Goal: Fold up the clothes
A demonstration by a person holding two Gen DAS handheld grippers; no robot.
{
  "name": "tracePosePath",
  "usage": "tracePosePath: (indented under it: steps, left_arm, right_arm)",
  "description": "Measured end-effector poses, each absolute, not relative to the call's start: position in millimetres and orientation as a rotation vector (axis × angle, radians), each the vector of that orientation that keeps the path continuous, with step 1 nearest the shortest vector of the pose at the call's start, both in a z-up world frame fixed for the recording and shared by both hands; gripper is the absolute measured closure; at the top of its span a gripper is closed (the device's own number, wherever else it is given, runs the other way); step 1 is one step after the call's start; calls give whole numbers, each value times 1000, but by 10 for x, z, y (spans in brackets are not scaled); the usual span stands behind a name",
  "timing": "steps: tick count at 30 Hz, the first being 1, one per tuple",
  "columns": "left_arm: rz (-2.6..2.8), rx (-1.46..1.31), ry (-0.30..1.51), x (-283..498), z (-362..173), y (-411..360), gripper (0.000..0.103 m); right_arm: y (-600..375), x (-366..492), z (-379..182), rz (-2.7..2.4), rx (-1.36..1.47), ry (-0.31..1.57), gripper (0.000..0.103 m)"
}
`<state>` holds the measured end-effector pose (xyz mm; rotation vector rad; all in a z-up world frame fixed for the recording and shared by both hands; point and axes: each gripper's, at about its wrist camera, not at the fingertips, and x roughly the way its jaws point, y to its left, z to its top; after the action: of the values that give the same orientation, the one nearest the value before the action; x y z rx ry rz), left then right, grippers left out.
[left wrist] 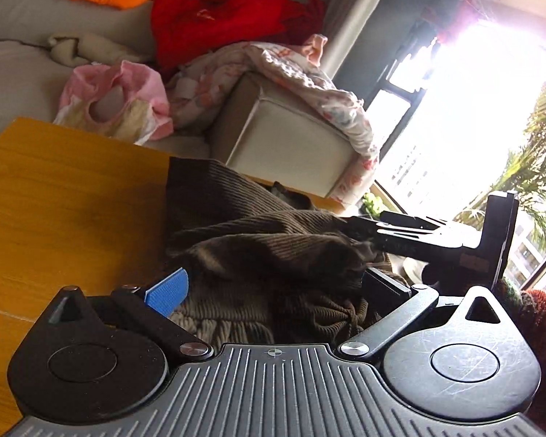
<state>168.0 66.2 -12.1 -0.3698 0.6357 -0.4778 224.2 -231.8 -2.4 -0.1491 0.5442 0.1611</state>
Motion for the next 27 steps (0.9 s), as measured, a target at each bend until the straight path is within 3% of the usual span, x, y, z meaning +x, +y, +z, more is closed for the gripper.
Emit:
tracePosePath:
  steps: [3,8,11,13,16,17,20,27]
  left_arm:
    - [-496,-350,678,1724,-222,534,0]
    - [-517,-329,751,1744,-429,359,0]
    - [-512,-303,751,1689,-485,315,0]
    - [-513,-306,745,1670,-494,323,0]
    - [-523,-305,746,1664,-498,335,0]
    - [-532,-290,755,1672,-485,326,0]
    - [-565,-258,802,1745,-359,301,0]
    - [-674,-357,589,2045,192,321,0]
  right_arm:
    - [-2726,2231,37,184,48,567,33]
    - [-2673,2324,-26,275,140,621,33]
    - [-2554,2401,-122,309,148,666,39]
    - [-2396,2434,-240,314,115,696,45]
    - [-2237,2442,-355,328,74,710,70]
    - [-2276,2438,-308,321,69,697,84]
    - [-2393,2424,-165,302,51,657,85]
    - [-2663,2392,159,260,12,566,86]
